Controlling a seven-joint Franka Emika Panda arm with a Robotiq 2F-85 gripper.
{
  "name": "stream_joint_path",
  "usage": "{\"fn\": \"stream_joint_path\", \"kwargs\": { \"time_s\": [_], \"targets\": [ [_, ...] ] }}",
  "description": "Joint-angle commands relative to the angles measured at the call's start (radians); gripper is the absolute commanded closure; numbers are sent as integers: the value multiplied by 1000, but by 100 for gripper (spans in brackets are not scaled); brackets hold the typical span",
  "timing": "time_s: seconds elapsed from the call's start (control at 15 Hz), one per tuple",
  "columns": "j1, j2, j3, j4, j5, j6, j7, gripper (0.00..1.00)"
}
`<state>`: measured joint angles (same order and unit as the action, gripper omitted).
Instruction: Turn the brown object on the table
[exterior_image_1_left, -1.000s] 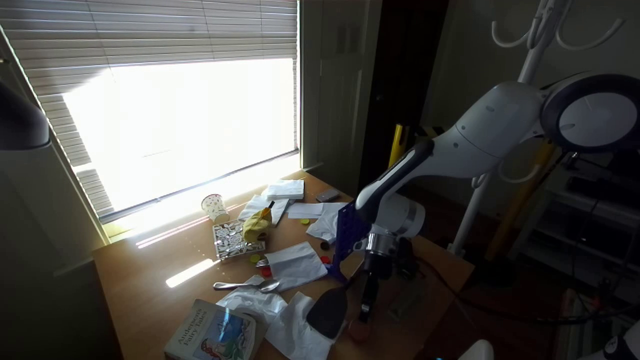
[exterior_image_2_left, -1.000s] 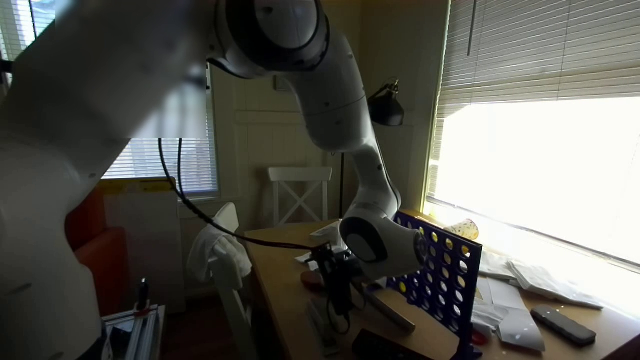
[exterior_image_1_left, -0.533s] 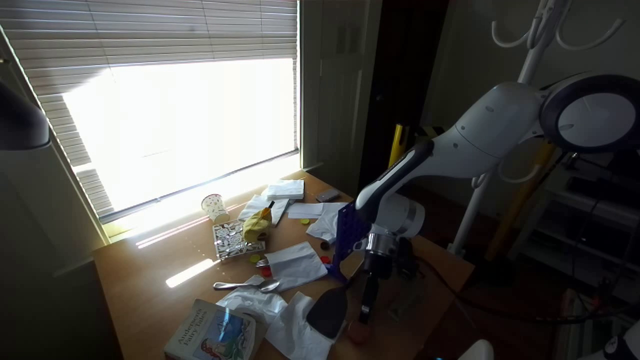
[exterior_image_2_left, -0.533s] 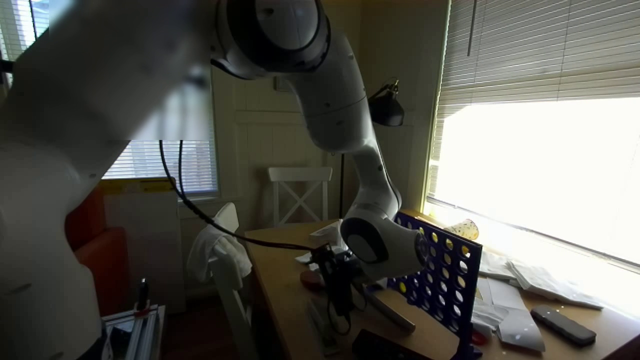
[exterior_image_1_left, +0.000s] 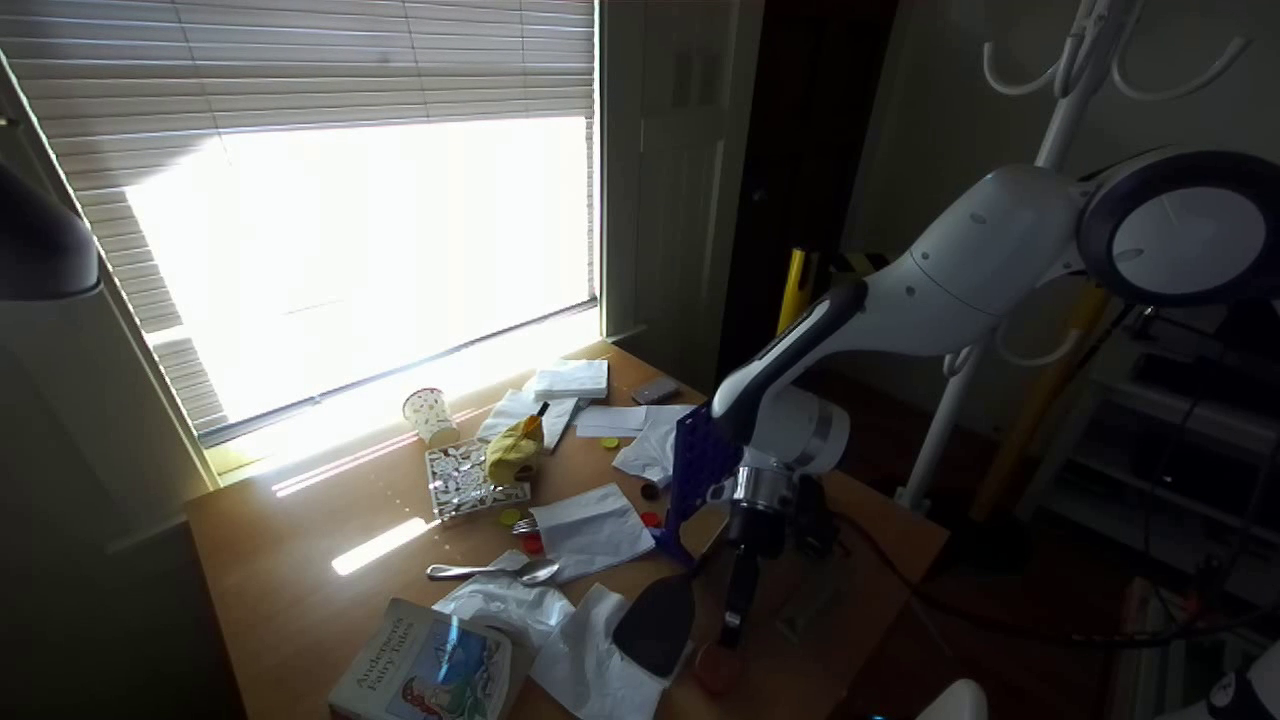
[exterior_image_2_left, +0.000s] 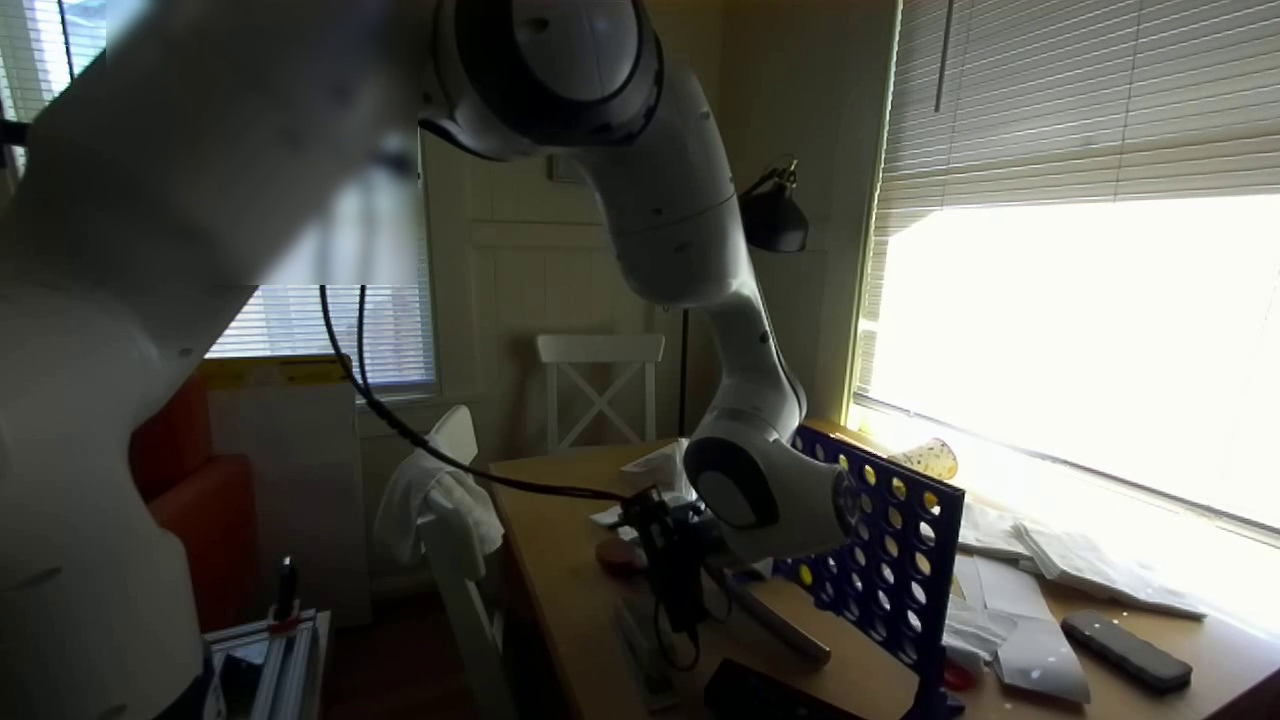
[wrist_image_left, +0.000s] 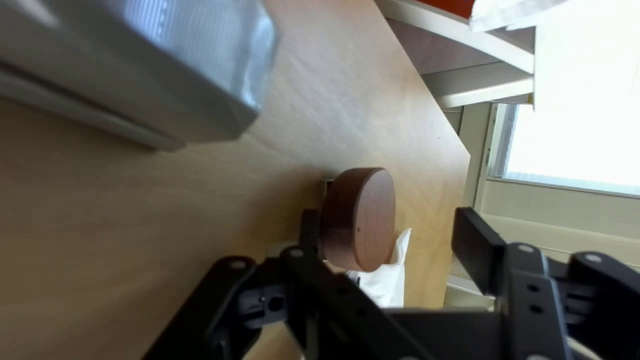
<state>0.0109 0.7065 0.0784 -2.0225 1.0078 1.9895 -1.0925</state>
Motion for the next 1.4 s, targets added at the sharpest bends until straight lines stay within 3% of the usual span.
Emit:
{"fn": "stream_joint_path", "kwargs": {
  "time_s": [0.0, 0.27, 0.6, 0.67, 0.8, 1.0, 1.33],
  "targets": [
    [-35, 37, 19, 47, -13, -77, -23, 29],
    [-47, 53, 16, 69, -7, -142, -38, 30],
    [-51, 76, 10, 95, -8, -185, -34, 47],
    [-50, 82, 9, 101, -9, -188, -33, 42],
    [-48, 94, 8, 113, -11, -190, -32, 43],
    [-44, 107, 6, 125, -16, -184, -27, 50],
    [-44, 124, 6, 138, -18, -182, -27, 93]
  ]
}}
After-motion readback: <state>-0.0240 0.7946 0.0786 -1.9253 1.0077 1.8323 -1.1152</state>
